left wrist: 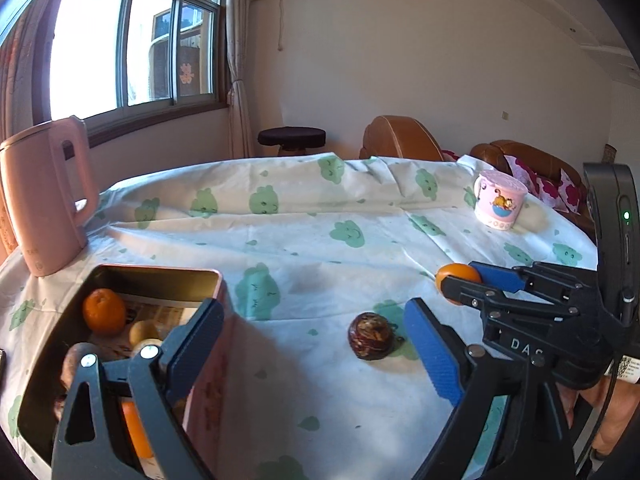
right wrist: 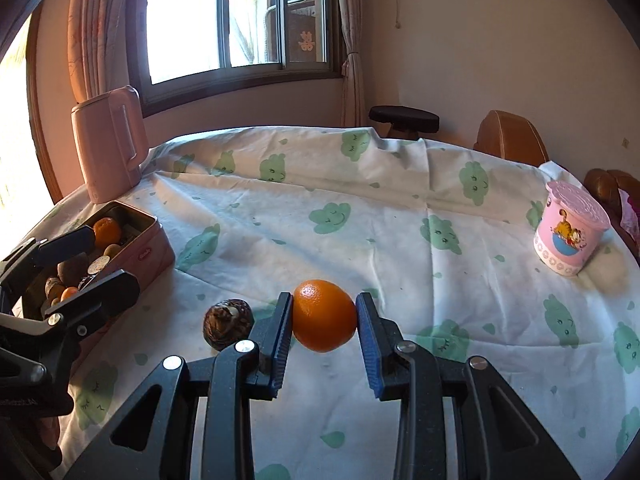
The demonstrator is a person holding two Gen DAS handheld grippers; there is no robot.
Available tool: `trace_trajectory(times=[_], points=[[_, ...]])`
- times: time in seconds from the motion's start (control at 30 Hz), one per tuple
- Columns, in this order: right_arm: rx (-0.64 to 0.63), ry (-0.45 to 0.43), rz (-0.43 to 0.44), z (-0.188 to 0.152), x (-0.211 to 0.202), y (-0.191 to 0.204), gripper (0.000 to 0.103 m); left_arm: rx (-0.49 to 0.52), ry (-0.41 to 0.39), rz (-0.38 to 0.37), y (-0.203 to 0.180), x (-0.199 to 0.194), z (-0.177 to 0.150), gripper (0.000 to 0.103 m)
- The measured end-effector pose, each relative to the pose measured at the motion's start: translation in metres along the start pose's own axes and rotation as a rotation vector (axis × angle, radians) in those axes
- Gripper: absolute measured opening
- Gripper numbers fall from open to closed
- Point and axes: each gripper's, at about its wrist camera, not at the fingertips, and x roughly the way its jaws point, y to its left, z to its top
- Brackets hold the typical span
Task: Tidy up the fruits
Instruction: 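Grasp a brown scaly fruit with the left tool while the right tool grasps an orange, then lift the brown scaly fruit with the left tool while the right tool lifts the orange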
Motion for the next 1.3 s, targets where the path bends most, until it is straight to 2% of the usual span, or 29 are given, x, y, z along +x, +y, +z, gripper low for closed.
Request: trace_trajectory(times=[0.1, 0.2, 0.27, 0.37, 0.43, 0.6, 0.73, 1.3], points=[[0.061, 0.005, 0.016, -0.006, -0.001, -0.016, 0.034, 0.029, 0.048, -0.021, -0.015, 0.015, 0.000, 0.086], [0.043, -0.004, -0.014, -0.006, -0.004, -0.018, 0.034, 0.041, 0.097, -0.045, -0.023, 0.029, 0.000, 0.075], [0.050, 0.001, 0.002, -0.007, -0.003, -0.020, 0.034, 0.040, 0.138, -0.070, -0.028, 0.038, 0.001, 0.069], [0.058, 0.006, 0.013, -0.008, -0.001, -0.022, 0.034, 0.038, 0.207, -0.105, -0.032, 0.054, 0.000, 0.055], [0.055, 0.012, 0.019, -0.008, 0.000, -0.022, 0.034, 0.048, 0.242, -0.103, -0.035, 0.060, -0.002, 0.044], [0.055, 0.018, 0.032, -0.008, 0.001, -0.022, 0.034, 0.049, 0.309, -0.118, -0.036, 0.072, -0.006, 0.039], [0.057, 0.012, 0.039, -0.008, 0.000, -0.022, 0.034, 0.034, 0.300, -0.122, -0.033, 0.070, -0.006, 0.039], [0.031, -0.087, 0.085, -0.010, -0.019, -0.017, 0.034, 0.015, 0.132, -0.095, -0.027, 0.040, 0.001, 0.039]])
